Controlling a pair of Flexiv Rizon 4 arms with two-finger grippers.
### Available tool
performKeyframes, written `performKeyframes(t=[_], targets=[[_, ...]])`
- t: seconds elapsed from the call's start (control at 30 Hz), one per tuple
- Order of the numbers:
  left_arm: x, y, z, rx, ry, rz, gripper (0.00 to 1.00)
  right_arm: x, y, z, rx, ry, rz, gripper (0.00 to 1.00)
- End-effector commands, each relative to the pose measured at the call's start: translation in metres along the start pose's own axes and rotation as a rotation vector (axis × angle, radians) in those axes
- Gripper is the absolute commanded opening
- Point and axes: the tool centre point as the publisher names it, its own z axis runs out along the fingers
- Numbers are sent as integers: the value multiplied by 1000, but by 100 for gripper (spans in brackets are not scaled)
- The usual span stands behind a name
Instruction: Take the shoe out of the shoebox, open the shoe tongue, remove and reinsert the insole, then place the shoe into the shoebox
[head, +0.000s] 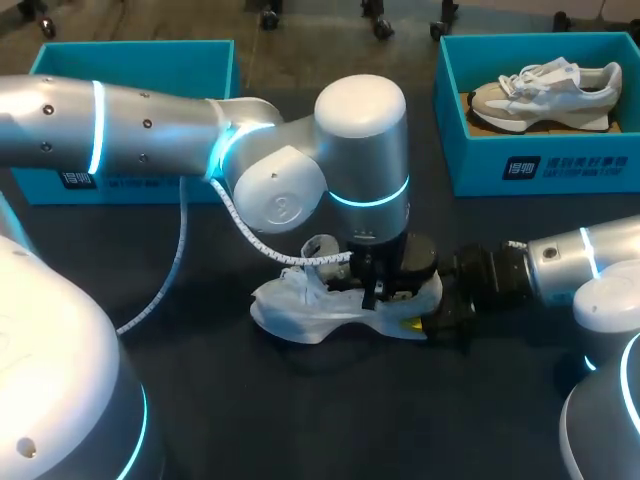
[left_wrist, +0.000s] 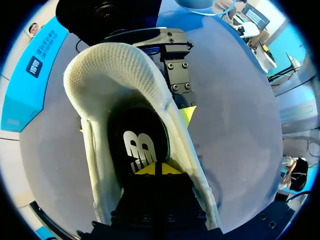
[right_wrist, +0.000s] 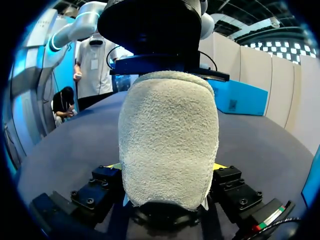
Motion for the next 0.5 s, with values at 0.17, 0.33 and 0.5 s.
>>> performKeyframes(t=[0.17,0.33,0.5], targets=[[1,16,-21,43,-9,-23,0,5,-4,9,6,-1,0,0],[3,18,-32,57,2,-30,0,5,-4,9,6,-1,0,0],[3,21,-42,77,17,-42,0,5,-4,9,6,-1,0,0]])
